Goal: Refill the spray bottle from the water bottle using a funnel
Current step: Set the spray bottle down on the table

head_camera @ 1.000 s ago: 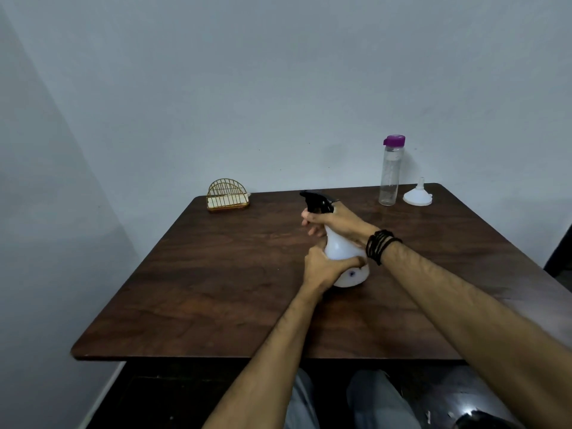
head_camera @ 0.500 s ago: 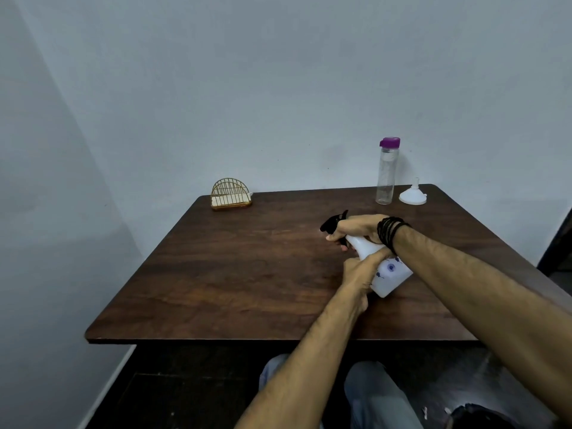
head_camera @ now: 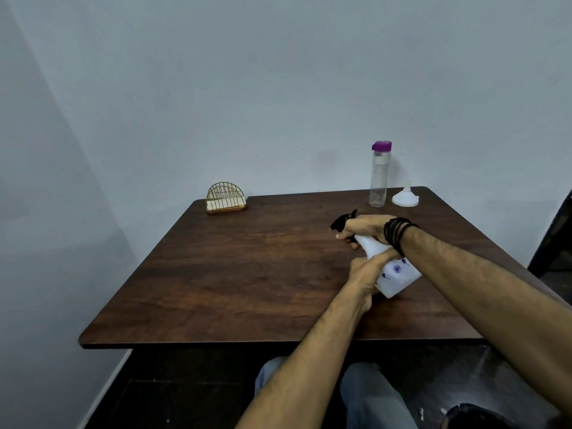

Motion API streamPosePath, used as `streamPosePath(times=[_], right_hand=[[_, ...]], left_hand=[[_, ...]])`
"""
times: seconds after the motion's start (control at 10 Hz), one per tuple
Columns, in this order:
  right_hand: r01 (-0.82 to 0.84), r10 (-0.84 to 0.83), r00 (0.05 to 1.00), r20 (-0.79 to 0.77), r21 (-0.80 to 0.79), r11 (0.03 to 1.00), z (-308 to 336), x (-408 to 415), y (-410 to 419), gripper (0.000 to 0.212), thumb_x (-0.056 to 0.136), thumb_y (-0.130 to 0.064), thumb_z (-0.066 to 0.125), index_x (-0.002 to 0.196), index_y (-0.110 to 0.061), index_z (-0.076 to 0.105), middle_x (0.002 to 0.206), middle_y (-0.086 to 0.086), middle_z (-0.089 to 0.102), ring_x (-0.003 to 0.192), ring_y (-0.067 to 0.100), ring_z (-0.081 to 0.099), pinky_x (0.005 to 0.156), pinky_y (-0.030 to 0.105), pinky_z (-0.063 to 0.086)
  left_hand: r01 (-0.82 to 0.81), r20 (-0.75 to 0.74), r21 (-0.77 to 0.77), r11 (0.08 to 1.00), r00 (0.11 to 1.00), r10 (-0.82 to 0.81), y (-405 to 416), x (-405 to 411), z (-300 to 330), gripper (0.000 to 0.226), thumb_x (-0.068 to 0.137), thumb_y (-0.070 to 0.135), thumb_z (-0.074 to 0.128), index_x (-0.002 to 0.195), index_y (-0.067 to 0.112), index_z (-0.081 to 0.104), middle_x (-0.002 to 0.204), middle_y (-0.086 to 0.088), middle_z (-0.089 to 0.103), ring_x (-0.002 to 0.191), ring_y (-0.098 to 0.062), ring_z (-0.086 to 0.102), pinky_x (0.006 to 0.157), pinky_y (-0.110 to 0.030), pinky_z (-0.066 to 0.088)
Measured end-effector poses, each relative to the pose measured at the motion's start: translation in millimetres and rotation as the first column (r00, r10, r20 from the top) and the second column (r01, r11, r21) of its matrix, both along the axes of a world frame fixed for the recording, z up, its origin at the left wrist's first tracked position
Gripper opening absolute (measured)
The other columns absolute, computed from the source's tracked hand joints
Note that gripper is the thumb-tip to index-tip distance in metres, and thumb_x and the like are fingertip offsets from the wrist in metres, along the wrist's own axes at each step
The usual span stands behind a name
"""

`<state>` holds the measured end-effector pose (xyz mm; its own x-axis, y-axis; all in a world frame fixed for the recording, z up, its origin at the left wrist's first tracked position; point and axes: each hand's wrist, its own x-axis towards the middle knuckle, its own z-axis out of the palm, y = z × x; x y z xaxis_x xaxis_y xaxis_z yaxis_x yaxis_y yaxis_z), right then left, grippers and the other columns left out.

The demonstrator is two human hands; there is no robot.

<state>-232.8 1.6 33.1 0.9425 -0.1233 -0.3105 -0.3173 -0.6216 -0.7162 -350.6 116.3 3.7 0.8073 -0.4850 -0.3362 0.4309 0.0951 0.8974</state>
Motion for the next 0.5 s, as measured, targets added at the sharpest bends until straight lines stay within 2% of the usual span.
streamPosePath(times=[0.1, 0.2, 0.3, 0.4, 0.5], right_hand=[[0.031, -0.031, 1.000, 0.005, 0.064, 0.997, 0, -7, -8, 0.018, 0.085, -0.021, 0.065, 0.098, -0.008, 0.064, 0.084, 0.005, 0.070, 0.070, 0.015, 0.068, 0.069, 0.029, 0.057], [0.041, -0.041, 0.999, -0.006, 0.244, 0.969, -3, -13, -15, 0.017, 0.090, -0.015, 0.065, 0.100, -0.001, 0.064, 0.082, 0.009, 0.073, 0.070, 0.017, 0.070, 0.070, 0.029, 0.057], [0.022, -0.014, 0.999, -0.034, 0.254, 0.967, -3, -17, -20, 0.018, 0.090, -0.015, 0.065, 0.101, -0.002, 0.065, 0.083, 0.008, 0.073, 0.071, 0.016, 0.070, 0.071, 0.028, 0.057], [0.024, -0.025, 1.000, 0.005, 0.152, 0.988, -3, -17, -19, 0.020, 0.087, -0.024, 0.065, 0.097, -0.007, 0.066, 0.082, 0.004, 0.072, 0.069, 0.015, 0.067, 0.069, 0.027, 0.055], [-0.005, 0.002, 0.999, 0.043, 0.054, 0.999, -2, -15, -16, 0.018, 0.086, -0.030, 0.062, 0.092, -0.013, 0.064, 0.084, 0.002, 0.067, 0.068, 0.011, 0.061, 0.068, 0.025, 0.051]], left_hand=[[0.011, 0.007, 0.008, 1.000, 1.000, -0.011, -8, -1, -2, 0.035, 0.077, 0.030, 0.081, 0.100, 0.006, 0.069, 0.082, -0.007, 0.074, 0.067, -0.015, 0.070, 0.060, -0.025, 0.056], [0.015, 0.029, 0.012, 1.000, 0.999, -0.016, -12, -3, 0, 0.042, 0.073, 0.028, 0.084, 0.103, 0.004, 0.068, 0.084, -0.009, 0.073, 0.068, -0.016, 0.069, 0.061, -0.026, 0.056], [0.029, 0.035, 0.031, 0.999, 0.999, -0.030, -14, -6, 1, 0.039, 0.070, 0.028, 0.084, 0.098, 0.007, 0.066, 0.086, -0.009, 0.073, 0.069, -0.017, 0.068, 0.061, -0.027, 0.055], [0.008, 0.025, 0.018, 1.000, 1.000, -0.008, -16, -9, 2, 0.046, 0.067, 0.032, 0.085, 0.099, 0.007, 0.065, 0.088, -0.010, 0.074, 0.070, -0.018, 0.069, 0.062, -0.027, 0.056], [0.015, 0.040, 0.021, 1.000, 0.999, -0.016, -16, -11, 3, 0.063, 0.050, 0.040, 0.083, 0.101, 0.005, 0.069, 0.086, -0.009, 0.074, 0.070, -0.019, 0.070, 0.059, -0.026, 0.053]])
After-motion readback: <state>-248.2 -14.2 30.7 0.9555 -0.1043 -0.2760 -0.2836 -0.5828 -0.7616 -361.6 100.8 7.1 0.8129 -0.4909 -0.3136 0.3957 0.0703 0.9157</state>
